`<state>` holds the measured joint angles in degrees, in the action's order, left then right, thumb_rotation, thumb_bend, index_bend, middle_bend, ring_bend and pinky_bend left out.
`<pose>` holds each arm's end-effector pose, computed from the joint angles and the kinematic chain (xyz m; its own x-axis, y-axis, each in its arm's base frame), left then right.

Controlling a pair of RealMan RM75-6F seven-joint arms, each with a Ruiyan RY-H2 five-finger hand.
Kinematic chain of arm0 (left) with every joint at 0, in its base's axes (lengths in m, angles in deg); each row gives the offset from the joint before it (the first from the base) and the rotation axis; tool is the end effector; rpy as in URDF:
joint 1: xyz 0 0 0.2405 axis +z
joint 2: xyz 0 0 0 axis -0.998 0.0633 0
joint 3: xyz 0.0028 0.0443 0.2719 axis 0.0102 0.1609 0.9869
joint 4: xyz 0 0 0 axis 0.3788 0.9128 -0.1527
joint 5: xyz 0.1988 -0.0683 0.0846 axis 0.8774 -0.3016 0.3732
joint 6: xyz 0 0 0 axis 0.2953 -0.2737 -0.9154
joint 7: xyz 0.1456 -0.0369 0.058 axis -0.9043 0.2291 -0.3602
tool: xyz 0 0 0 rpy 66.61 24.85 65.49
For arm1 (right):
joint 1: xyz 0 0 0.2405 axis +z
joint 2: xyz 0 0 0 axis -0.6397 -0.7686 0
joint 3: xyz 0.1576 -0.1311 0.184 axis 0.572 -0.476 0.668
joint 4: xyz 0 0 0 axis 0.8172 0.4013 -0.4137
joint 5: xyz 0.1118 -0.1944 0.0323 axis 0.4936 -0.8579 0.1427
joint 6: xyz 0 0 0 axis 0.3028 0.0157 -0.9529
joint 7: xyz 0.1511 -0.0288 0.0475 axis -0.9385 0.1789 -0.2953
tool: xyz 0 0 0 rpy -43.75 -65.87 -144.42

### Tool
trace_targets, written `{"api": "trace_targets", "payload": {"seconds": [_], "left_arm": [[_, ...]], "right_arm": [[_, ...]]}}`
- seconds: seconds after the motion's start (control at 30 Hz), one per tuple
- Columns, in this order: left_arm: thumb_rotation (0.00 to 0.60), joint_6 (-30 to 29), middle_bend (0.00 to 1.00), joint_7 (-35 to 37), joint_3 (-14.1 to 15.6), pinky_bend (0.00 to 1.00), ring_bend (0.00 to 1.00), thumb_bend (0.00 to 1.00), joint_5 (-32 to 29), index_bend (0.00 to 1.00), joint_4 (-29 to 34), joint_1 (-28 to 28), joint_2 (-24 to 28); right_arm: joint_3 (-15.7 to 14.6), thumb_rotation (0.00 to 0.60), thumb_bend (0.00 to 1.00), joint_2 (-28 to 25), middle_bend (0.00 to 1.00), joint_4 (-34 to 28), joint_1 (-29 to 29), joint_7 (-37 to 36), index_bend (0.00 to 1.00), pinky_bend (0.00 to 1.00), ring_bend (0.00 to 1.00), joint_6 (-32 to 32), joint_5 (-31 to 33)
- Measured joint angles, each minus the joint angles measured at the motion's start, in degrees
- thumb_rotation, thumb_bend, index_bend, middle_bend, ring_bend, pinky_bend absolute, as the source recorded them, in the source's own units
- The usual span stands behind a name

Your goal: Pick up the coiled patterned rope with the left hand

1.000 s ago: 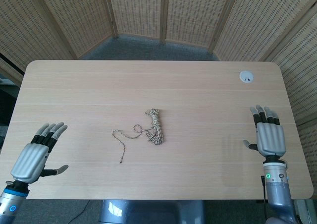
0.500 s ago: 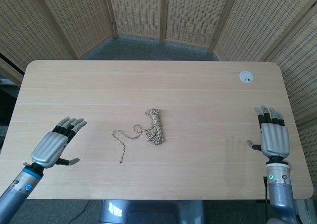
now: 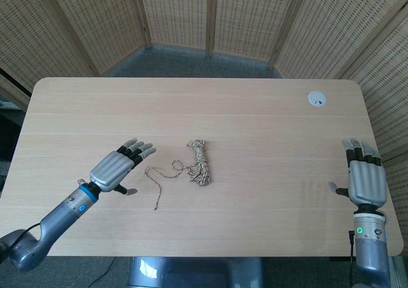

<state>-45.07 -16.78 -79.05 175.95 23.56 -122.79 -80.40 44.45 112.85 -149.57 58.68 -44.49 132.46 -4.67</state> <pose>-0.1798 0.3384 0.0296 0.4758 0.3208 0.8190 0.8046 -0.5349 -0.2579 -0.2709 -0.2789 0.1463 0.5042 -0.0509 0.8621 -0.8361 0.2213 0.5020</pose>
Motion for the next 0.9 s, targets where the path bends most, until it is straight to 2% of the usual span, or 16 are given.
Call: {"api": "trace_targets", "payload": {"seconds": [0.33,0.9], "left_arm": [[0.6,8.8,0.0,1.8,-1.3,0.0,0.0,0.15,-1.5,0.0,-12.5,-10.1,-11.3],[0.6,17.9,0.0,2.3,-2.1,0.0,0.0,0.15,-3.8,0.0,-29.8,-22.2,-25.6]], "right_arm": [[0.3,0.6,0.15,-1.4,0.0,-0.4,-1.6,-1.0,0.0,0.0,0.0,1.6,0.1],[0.4,0.6,0.15,-3.3,0.0,-0.8,-5.0,-3.1,0.0,0.0,0.0,4.6,0.2]]}}
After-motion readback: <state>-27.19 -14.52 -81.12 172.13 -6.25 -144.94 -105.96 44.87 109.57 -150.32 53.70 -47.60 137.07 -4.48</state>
